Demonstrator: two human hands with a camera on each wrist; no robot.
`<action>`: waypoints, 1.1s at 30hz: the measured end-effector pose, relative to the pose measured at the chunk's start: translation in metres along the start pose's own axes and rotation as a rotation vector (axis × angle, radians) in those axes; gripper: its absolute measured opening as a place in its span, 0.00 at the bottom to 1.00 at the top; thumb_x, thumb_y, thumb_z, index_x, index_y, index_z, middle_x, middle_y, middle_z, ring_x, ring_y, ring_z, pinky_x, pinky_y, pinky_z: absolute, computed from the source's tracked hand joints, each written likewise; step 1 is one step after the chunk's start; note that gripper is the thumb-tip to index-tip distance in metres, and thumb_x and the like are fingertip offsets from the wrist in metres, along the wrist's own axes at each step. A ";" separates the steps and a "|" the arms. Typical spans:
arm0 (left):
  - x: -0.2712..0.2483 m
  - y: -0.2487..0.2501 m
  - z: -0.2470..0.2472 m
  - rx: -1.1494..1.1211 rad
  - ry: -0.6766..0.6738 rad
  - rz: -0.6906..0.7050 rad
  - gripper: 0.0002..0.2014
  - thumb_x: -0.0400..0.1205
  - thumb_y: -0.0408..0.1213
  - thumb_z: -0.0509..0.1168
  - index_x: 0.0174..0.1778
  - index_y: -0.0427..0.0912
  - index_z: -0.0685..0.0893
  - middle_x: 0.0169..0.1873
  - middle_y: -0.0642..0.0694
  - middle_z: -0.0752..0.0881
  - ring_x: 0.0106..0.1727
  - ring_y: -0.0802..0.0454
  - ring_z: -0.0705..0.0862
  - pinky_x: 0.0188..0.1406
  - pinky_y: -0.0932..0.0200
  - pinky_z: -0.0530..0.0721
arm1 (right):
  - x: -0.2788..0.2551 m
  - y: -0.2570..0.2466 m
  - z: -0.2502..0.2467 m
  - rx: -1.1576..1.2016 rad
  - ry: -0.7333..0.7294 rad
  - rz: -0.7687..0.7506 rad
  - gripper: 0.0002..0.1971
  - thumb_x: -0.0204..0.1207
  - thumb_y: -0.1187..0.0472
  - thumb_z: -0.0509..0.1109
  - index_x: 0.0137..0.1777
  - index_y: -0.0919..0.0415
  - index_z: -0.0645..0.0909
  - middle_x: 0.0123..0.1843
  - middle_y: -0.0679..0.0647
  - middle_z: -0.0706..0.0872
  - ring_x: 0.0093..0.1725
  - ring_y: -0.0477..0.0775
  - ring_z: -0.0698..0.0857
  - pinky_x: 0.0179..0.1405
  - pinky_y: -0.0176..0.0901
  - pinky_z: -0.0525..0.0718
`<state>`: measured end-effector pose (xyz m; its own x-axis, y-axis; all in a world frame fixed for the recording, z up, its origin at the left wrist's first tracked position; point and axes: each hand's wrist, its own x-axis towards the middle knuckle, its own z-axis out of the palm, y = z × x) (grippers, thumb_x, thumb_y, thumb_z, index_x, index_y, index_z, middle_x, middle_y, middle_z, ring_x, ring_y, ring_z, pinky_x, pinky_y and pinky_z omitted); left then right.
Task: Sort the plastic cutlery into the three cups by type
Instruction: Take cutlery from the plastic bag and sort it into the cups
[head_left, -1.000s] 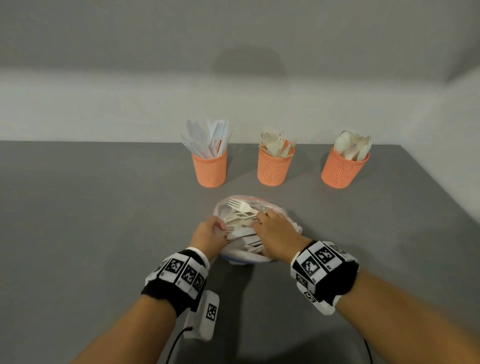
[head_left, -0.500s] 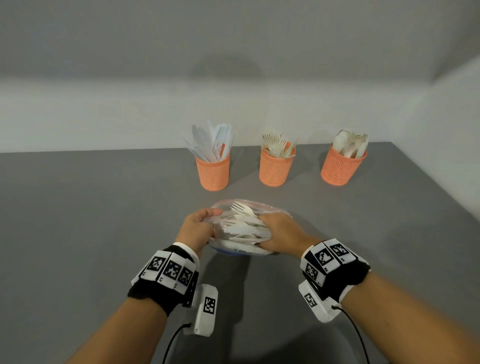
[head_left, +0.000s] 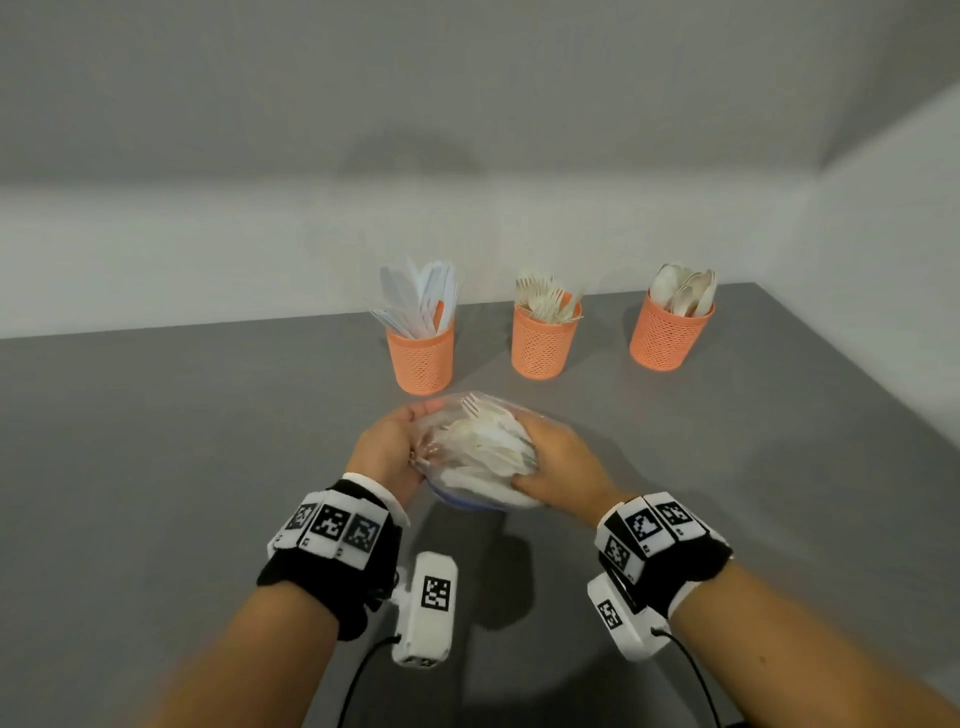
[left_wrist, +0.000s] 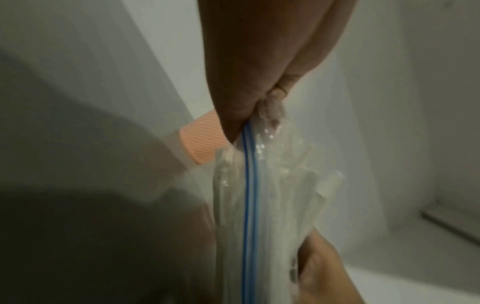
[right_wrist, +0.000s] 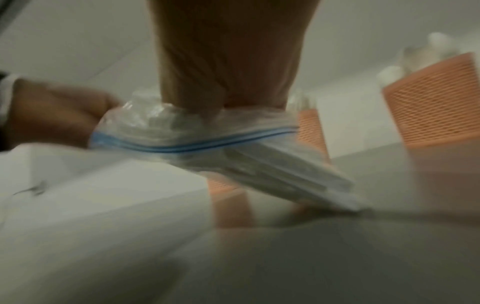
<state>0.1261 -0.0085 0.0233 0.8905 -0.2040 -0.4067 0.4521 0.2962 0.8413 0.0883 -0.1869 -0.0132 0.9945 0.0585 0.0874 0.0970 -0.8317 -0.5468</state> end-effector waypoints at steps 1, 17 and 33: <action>0.003 0.000 -0.004 -0.049 0.031 -0.029 0.19 0.80 0.18 0.46 0.58 0.31 0.77 0.33 0.39 0.88 0.21 0.53 0.83 0.19 0.65 0.81 | 0.001 0.003 -0.005 0.140 0.002 0.064 0.25 0.67 0.65 0.75 0.66 0.66 0.75 0.56 0.58 0.85 0.56 0.58 0.84 0.52 0.34 0.81; 0.004 -0.039 0.030 1.106 0.177 0.087 0.19 0.77 0.24 0.59 0.64 0.37 0.79 0.61 0.36 0.74 0.59 0.39 0.78 0.64 0.55 0.75 | 0.019 -0.002 -0.063 0.963 0.143 0.208 0.13 0.79 0.64 0.66 0.63 0.61 0.75 0.41 0.53 0.82 0.35 0.47 0.83 0.40 0.38 0.84; -0.015 0.011 0.069 0.444 -0.548 0.179 0.18 0.77 0.41 0.67 0.62 0.45 0.77 0.49 0.46 0.89 0.53 0.51 0.88 0.58 0.55 0.85 | 0.011 -0.051 -0.082 0.984 0.074 0.145 0.05 0.80 0.56 0.66 0.48 0.55 0.81 0.38 0.53 0.86 0.43 0.53 0.87 0.50 0.46 0.87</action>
<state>0.1137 -0.0665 0.0633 0.7430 -0.6601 -0.1103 0.1347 -0.0139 0.9908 0.0905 -0.1892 0.0841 0.9975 -0.0701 -0.0012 -0.0011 0.0016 -1.0000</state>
